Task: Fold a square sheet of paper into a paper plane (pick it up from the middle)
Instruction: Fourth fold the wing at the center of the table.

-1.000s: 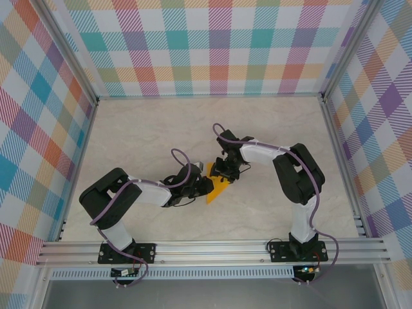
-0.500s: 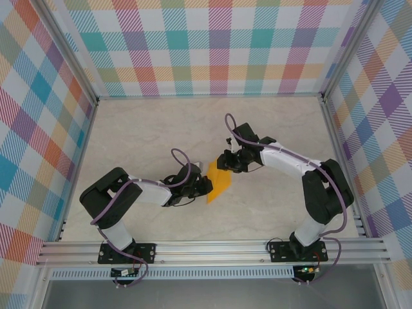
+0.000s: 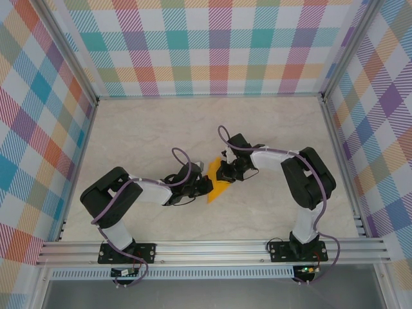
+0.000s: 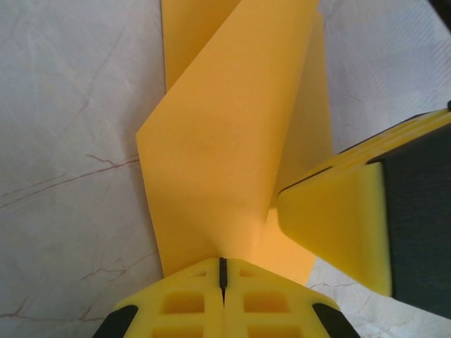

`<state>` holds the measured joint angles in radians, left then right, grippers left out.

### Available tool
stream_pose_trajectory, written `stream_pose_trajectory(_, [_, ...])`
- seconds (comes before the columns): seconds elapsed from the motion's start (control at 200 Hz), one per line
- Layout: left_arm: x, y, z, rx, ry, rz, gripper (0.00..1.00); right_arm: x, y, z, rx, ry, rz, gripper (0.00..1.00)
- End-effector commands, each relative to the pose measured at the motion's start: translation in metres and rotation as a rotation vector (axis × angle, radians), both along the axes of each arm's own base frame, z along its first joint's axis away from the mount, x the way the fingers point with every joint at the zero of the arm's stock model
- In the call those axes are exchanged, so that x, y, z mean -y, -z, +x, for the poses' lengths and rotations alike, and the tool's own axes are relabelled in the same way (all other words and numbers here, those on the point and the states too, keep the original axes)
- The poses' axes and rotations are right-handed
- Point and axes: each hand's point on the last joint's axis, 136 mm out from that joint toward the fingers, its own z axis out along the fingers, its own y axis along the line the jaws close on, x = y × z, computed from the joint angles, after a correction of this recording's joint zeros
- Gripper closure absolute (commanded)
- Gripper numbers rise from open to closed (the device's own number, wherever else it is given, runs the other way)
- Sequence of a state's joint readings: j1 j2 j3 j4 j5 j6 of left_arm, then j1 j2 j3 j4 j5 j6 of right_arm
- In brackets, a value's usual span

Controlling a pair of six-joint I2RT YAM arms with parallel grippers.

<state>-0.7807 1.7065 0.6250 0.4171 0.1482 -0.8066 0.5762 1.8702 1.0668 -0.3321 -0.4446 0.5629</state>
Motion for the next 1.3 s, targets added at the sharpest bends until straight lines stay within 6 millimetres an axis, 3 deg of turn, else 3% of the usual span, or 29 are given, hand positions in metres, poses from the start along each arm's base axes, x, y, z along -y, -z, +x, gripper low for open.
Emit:
stream_pose_trajectory(0.0, [-0.02,0.037,-0.019,-0.108,0.017,0.121,1.0,-0.015,-0.005,0.004,0.02,-0.038,0.053,0.91])
stream_pose_trajectory(0.49, [-0.019,0.037,-0.02,-0.112,0.028,0.129,1.0,-0.019,-0.023,0.009,0.079,-0.024,0.104,0.91])
stream_pose_trajectory(0.83, [-0.018,0.037,-0.019,-0.113,0.028,0.127,1.0,-0.004,-0.041,0.01,0.158,0.021,0.06,0.89])
stream_pose_trajectory(1.165, [-0.018,0.036,-0.02,-0.116,0.028,0.125,1.0,-0.026,-0.018,0.013,0.091,-0.019,0.03,0.9])
stream_pose_trajectory(1.295, [-0.018,0.036,-0.02,-0.117,0.029,0.125,1.0,-0.022,-0.009,0.015,0.083,-0.001,-0.013,0.9])
